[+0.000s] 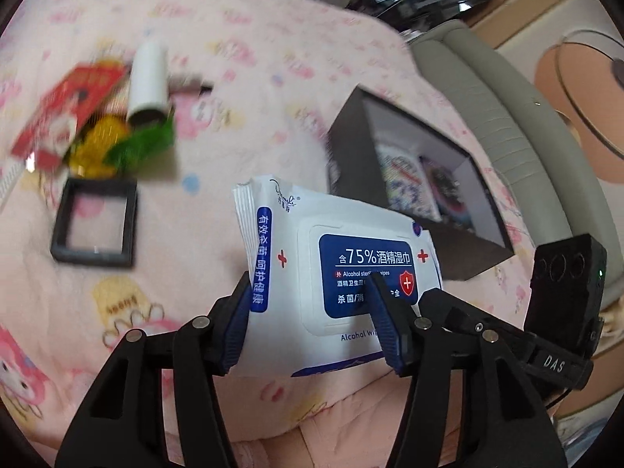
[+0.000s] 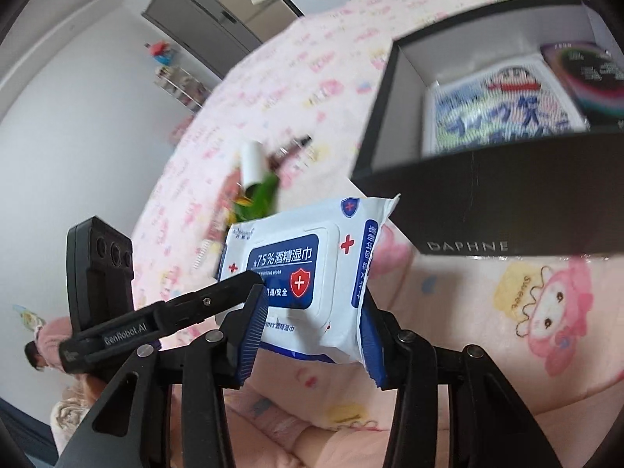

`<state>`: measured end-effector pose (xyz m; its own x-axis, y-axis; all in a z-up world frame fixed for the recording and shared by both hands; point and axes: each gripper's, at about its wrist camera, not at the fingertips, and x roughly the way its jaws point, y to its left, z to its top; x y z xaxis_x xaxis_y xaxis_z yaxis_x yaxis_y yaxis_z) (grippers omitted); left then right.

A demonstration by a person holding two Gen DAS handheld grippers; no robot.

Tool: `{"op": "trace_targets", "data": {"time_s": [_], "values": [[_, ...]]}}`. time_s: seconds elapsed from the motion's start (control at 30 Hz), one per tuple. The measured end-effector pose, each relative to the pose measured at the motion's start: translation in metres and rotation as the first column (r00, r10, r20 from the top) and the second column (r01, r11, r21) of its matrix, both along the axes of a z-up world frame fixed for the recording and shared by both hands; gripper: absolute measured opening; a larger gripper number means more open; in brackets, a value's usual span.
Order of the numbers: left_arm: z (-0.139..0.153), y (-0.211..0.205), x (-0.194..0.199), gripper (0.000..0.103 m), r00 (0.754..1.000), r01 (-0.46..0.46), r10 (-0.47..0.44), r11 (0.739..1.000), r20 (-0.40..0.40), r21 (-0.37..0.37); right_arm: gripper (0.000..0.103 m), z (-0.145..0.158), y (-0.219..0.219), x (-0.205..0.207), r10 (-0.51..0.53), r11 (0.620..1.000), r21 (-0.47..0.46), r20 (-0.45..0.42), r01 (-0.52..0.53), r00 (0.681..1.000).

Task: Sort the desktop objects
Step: 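Carry the held wipes pack with the left gripper to the shoebox, then lower the wipes pack into the shoebox onto the kit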

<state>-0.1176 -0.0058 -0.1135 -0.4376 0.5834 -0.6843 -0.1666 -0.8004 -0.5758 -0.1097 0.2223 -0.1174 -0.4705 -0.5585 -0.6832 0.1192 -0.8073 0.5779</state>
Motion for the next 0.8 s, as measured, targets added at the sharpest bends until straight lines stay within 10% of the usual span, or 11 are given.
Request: {"op": "trace_targets", "data": {"time_s": [0.37,0.8], "values": [[0.060,0.047,-0.052,0.050,0.992,0.067,-0.065,0.998,-0.108,0.016,0.041,0.056,0.029,-0.029,-0.007,0.998,0.055,-0.126,0.014,0.992],[0.018,0.161,-0.162,0.051,0.981,0.182,-0.179,0.983,0.075,-0.031,0.042,0.040,0.102,-0.117,-0.132,0.946,0.305,0.048,0.111,0.990]]}}
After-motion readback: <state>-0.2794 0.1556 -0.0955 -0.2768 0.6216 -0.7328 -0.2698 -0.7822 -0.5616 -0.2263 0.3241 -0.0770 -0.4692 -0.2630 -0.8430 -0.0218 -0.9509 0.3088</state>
